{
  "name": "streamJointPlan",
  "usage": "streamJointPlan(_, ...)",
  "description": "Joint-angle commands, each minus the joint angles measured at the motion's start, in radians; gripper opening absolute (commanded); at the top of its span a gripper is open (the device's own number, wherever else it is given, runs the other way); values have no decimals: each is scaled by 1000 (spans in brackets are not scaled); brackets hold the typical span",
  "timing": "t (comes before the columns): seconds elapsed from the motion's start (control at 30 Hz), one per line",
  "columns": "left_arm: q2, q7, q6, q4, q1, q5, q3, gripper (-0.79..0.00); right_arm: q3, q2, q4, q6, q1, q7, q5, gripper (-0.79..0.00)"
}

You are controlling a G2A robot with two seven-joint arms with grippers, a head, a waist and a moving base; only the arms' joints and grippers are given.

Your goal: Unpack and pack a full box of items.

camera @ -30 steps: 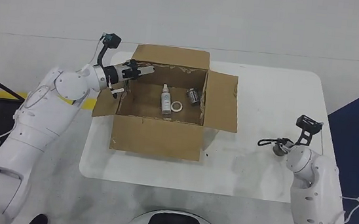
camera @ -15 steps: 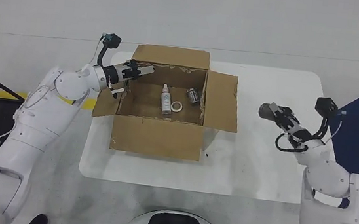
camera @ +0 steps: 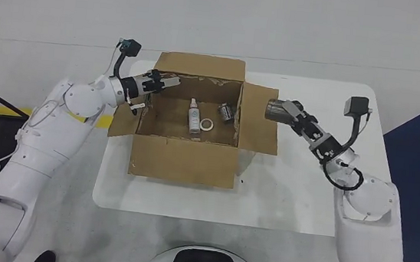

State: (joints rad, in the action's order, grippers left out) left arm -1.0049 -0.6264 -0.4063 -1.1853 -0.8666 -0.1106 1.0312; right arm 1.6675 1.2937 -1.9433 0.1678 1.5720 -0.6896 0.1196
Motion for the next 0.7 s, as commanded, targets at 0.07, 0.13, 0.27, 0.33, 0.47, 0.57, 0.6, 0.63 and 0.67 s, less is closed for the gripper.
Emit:
streamJointPlan(0.07, 19, 4, -8, 26, -27, 14, 77, 0, 2, -2, 4, -25, 3, 11, 49, -785)
streamJointPlan(0.13, 30, -5, -21, 33, -43, 24, 118, 0, -38, -4, -19, -62, -17, -8, 110, -785)
streamJointPlan(0.27, 48, -12, -34, 23, -79, 45, 191, 0, -207, -1, 5, -115, -158, -69, 233, -785)
streamJointPlan(0.33, 55, -9, -39, 4, -102, 50, 221, 0, -328, 7, 60, -148, -262, -94, 297, -785)
streamJointPlan(0.47, 67, -6, -40, -40, -157, 50, 270, 0, -561, 35, 235, -252, -482, -127, 489, -785)
streamJointPlan(0.57, 68, -5, -40, -43, -162, 51, 273, 0, -703, 65, 357, -319, -598, -157, 516, -785)
streamJointPlan(0.6, 68, -5, -40, -43, -162, 51, 273, 0, -740, 74, 400, -336, -631, -175, 533, -785)
streamJointPlan(0.63, 68, -5, -40, -43, -162, 51, 273, 0, -776, 82, 435, -345, -662, -191, 553, -785)
streamJointPlan(0.67, 68, -5, -40, -43, -162, 51, 273, 0, -807, 90, 471, -353, -686, -205, 565, -785)
